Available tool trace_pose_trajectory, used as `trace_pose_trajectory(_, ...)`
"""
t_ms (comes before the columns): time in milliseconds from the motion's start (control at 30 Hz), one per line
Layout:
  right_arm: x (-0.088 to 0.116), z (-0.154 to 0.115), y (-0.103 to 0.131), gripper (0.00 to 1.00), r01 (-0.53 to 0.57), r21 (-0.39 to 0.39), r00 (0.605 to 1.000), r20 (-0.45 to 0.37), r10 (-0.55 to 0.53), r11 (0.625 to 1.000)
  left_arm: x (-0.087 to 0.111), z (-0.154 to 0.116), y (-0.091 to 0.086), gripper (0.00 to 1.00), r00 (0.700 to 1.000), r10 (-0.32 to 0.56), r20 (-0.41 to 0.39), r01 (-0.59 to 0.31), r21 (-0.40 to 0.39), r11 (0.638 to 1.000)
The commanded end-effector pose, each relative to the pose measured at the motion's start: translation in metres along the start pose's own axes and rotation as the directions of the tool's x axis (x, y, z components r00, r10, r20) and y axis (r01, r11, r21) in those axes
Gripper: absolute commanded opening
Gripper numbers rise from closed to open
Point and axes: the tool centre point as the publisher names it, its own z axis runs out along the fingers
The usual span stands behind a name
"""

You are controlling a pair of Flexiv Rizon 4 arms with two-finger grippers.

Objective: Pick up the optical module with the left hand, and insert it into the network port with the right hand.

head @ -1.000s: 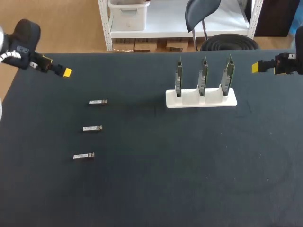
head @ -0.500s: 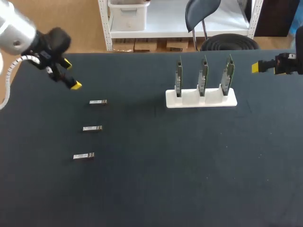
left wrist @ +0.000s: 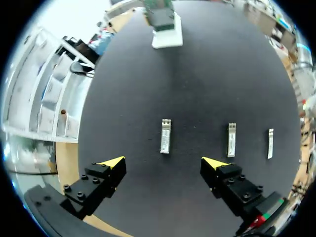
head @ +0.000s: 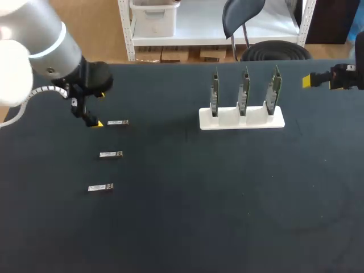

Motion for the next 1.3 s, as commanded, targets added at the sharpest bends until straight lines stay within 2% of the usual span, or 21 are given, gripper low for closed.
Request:
trace_pose_trajectory(33,0.001,-0.002,0.002,1.0,-0.001,0.006,1.0,0.001,0.001,1.0,-0.011,0.006,0.015,1.0,0.982,0.0,-0.189,0.017,0.085,0.996)
trace_pose_trajectory(167,0.001,-0.002,0.002,1.0,-0.001,0.006,1.0,0.001,0.001,1.0,-0.013,0.01,0.016,1.0,0.97,-0.038,-0.239,0.076,0.154,0.985)
trace_pose_trajectory(533,0.001,-0.002,0.002,1.0,-0.001,0.006,1.0,0.001,0.001,1.0,-0.012,0.026,0.001,1.0,0.962,-0.058,-0.266,0.101,0.151,0.983)
trace_pose_trajectory(1000,0.001,-0.002,0.002,1.0,-0.001,0.006,1.0,0.001,0.001,1.0,-0.009,0.037,-0.001,1.0,0.955,-0.139,-0.262,0.175,0.119,0.977)
trace_pose_trajectory(1300,0.001,-0.002,0.002,1.0,-0.001,0.006,1.0,0.001,0.001,1.0,-0.004,0.044,-0.003,1.0,0.95,-0.134,-0.281,0.19,0.185,0.964)
